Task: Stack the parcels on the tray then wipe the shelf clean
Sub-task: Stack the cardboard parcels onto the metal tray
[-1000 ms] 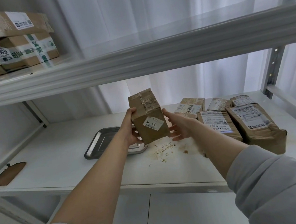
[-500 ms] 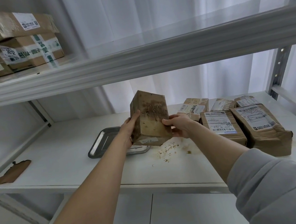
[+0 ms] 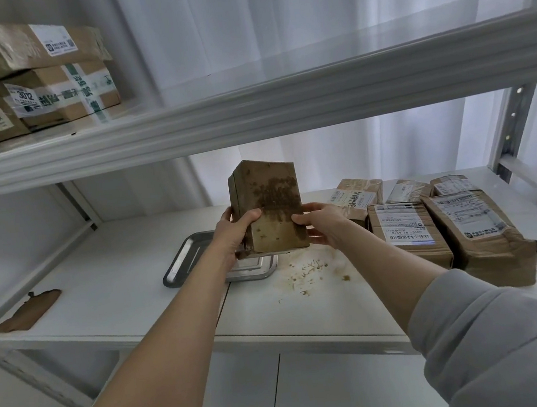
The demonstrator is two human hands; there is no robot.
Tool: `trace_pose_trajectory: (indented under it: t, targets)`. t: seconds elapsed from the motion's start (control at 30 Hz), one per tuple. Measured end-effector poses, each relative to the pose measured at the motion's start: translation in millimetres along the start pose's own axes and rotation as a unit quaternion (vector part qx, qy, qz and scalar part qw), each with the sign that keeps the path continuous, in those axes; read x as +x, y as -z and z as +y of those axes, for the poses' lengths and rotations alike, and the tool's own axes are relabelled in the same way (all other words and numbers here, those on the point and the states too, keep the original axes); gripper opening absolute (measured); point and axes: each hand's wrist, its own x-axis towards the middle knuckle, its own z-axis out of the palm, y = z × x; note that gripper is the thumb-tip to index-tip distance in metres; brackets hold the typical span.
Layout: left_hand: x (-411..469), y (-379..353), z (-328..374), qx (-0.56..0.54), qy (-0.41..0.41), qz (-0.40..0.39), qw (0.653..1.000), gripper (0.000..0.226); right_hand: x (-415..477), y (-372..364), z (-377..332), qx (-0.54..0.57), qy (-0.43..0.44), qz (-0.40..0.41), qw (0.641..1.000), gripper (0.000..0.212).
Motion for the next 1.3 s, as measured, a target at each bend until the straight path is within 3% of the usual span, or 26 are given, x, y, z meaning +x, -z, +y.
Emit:
trace_pose_trajectory:
  t: [0.13, 0.23, 0.3, 0.4, 0.47, 0.53, 0.6, 0.67, 0.73, 0.8, 0.93, 0.97, 1.1, 1.2, 1.3]
  targets:
    - [7.4, 10.0, -0.2, 0.03, -0.036, 0.049, 0.998, 0.084, 10.8, -24.9, 2.9, -0.07, 0.013, 0.039, 0.997, 0.051]
    - [20.3, 18.0, 0.4, 0.138, -0.062, 0.115, 0.982, 0.097, 12.6, -44.1, 0.9, -0.102, 0.03, 0.067, 0.992, 0.062]
    - [25.9, 21.3, 3.2, 0.235, -0.071, 0.153, 0.957, 0.108, 10.4, -54.3, -2.2, -0.107, 0.03, 0.024, 0.994, 0.065]
    - [29.4, 26.5, 9.5, 0.353, -0.081, 0.175, 0.916, 0.114, 8.3, -72.8, -6.4, -0.101, -0.014, -0.112, 0.988, 0.069]
    - [34.5, 32.1, 11.9, 0.385, -0.1, 0.163, 0.903, 0.112, 13.3, -84.0, -5.5, -0.055, -0.028, -0.131, 0.989, 0.071]
    - [40.1, 40.2, 16.0, 0.368, -0.142, 0.119, 0.911, 0.094, 19.9, -92.3, -4.5, 0.017, -0.03, -0.125, 0.992, 0.063]
    - [44.5, 51.2, 19.2, 0.3, -0.173, 0.085, 0.934, 0.059, 25.5, -97.0, -3.4, 0.067, -0.034, -0.124, 0.989, 0.05]
    - [52.7, 65.4, 21.4, 0.164, -0.152, 0.071, 0.972, 0.034, 33.8, -102.9, -2.4, 0.072, -0.048, -0.107, 0.99, 0.044]
    - [61.4, 81.2, 20.6, 0.081, -0.123, 0.059, 0.987, 0.024, 41.7, -112.8, -1.0, 0.081, -0.059, -0.09, 0.991, 0.041]
    - [69.7, 95.0, 19.6, 0.081, -0.11, 0.044, 0.99, 0.033, 51.6, -124.6, 0.6, 0.095, -0.071, -0.089, 0.989, 0.043]
    - [80.3, 118.8, 17.8, 0.077, -0.008, 0.013, 0.997, 0.1, 74.0, -150.8, 1.5, 0.091, -0.098, -0.085, 0.987, 0.07]
    - [83.2, 124.7, 16.6, 0.071, 0.009, 0.005, 0.997, 0.101, 79.5, -156.9, 1.2, 0.084, -0.1, -0.084, 0.988, 0.069]
    - [97.7, 142.7, 10.9, 0.054, 0.024, 0.016, 0.998, 0.058, 82.3, -179.4, -9.3, 0.024, -0.087, -0.068, 0.994, 0.047]
    - [107.9, 152.5, 5.5, 0.056, -0.003, 0.032, 0.998, 0.049, 92.8, -193.5, -8.2, -0.095, -0.03, 0.0, 0.995, 0.032]
    - [119.2, 161.7, -1.2, 0.086, -0.007, 0.042, 0.995, 0.04, 102.6, -204.8, -3.9, -0.128, -0.025, 0.03, 0.991, 0.036]
